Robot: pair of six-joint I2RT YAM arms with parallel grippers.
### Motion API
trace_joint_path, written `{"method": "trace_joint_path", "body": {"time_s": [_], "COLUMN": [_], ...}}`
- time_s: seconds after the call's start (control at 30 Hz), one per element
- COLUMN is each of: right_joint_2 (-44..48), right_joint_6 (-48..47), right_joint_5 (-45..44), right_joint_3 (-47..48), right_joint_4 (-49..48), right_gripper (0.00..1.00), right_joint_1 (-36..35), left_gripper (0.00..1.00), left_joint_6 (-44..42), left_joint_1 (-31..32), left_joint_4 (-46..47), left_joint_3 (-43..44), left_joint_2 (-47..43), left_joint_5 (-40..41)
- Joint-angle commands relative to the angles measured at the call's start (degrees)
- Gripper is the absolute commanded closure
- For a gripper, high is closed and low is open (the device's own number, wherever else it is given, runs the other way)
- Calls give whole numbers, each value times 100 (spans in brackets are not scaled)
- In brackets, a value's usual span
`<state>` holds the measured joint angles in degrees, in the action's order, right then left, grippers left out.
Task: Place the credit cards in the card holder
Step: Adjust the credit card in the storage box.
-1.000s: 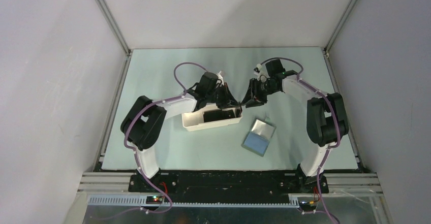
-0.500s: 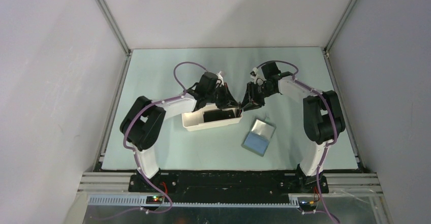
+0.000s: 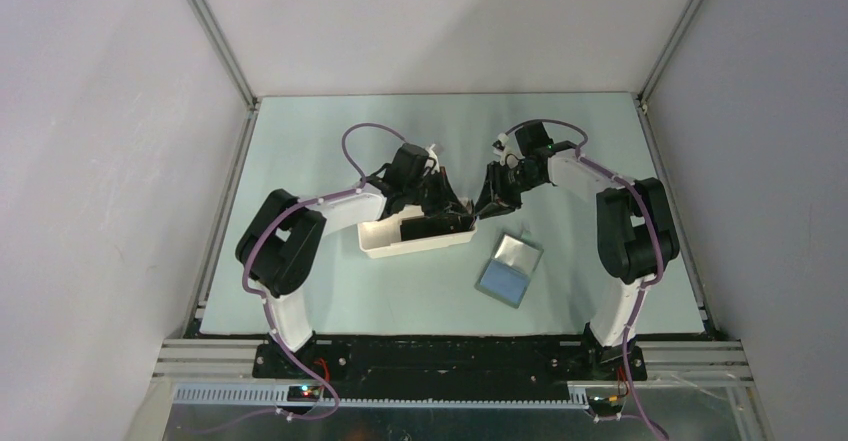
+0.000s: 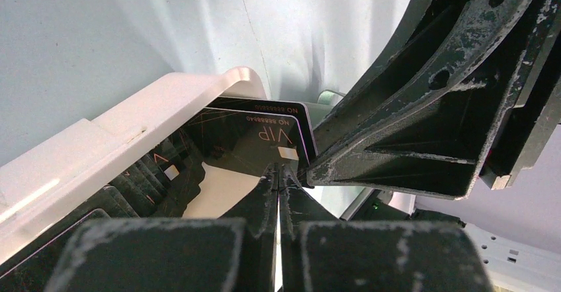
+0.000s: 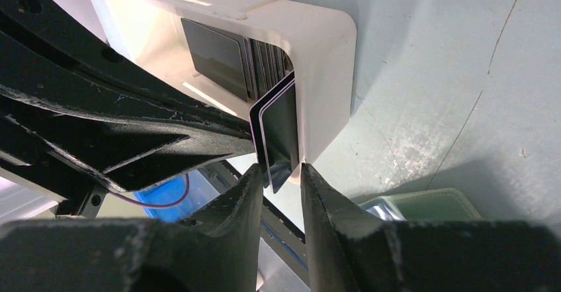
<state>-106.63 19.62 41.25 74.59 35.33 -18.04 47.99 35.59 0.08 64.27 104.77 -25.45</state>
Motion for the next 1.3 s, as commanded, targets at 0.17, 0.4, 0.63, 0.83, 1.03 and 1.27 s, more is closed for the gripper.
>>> {"method": "trace_joint_path", "body": {"time_s": [0.17, 0.4, 0.63, 0.83, 1.03, 1.27], "right_joint_2": [99, 116, 123, 205, 304, 332], "right_joint_6": [-46, -37, -46, -95, -79, -89], "right_joint_5": [284, 314, 302, 299, 417, 423], "right_joint_3": [-12, -5, -10, -10, -75, -116], "right_joint_4": [-51, -48, -32, 40, -14, 9], "right_gripper": [61, 57, 57, 57, 57, 59], "right_joint_1": [62, 73, 93, 209, 326, 422], "left_gripper": [64, 54, 53, 51, 50, 56], "left_joint_6": [14, 61, 96, 70, 95, 75], "left_joint_1": [-65, -72, -59, -23, 53, 65], "left_joint_4": [28, 37, 53, 57, 59, 60], "left_joint_3": [6, 0, 131, 234, 302, 402], "left_joint_2": [-351, -379, -304, -181, -85, 32], "left_joint_5": [39, 132, 155, 143, 115, 148]}}
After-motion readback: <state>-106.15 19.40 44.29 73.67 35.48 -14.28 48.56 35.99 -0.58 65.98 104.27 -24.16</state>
